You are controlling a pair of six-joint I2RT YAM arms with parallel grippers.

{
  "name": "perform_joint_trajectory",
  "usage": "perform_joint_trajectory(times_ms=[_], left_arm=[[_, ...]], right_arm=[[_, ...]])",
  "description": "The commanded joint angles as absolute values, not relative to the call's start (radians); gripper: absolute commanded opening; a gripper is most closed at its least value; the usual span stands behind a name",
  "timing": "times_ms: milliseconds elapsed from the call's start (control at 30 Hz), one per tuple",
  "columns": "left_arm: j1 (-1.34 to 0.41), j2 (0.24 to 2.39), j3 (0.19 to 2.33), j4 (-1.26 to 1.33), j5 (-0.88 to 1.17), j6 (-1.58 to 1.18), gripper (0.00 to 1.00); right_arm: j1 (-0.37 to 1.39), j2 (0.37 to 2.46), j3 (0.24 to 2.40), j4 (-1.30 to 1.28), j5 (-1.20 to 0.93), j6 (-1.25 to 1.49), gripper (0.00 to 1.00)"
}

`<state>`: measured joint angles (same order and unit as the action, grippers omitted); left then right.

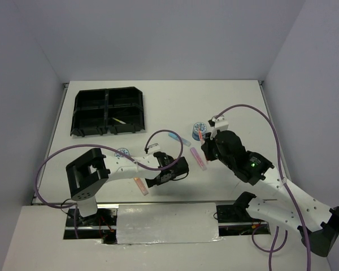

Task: Sort the stationery into containers
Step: Close the pen cap on the pen.

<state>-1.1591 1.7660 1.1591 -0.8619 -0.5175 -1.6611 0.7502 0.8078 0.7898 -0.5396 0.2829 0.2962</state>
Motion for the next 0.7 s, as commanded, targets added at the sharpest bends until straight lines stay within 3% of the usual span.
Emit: perform_joint_trajectory(times_ms=[0,667], left_arm=[[-1.166,1.787,1.18,-0.867,-0.497,-1.69,0.79],[-1.16,1.805,1.077,-0.778,-0.431,-1.686,0.53]], right_arm=[[0.759,0.782,0.779,-0.505,0.264,0.285,0.0],[0.77,0.756,0.799,-0.515,0.244,0.268,0.0]])
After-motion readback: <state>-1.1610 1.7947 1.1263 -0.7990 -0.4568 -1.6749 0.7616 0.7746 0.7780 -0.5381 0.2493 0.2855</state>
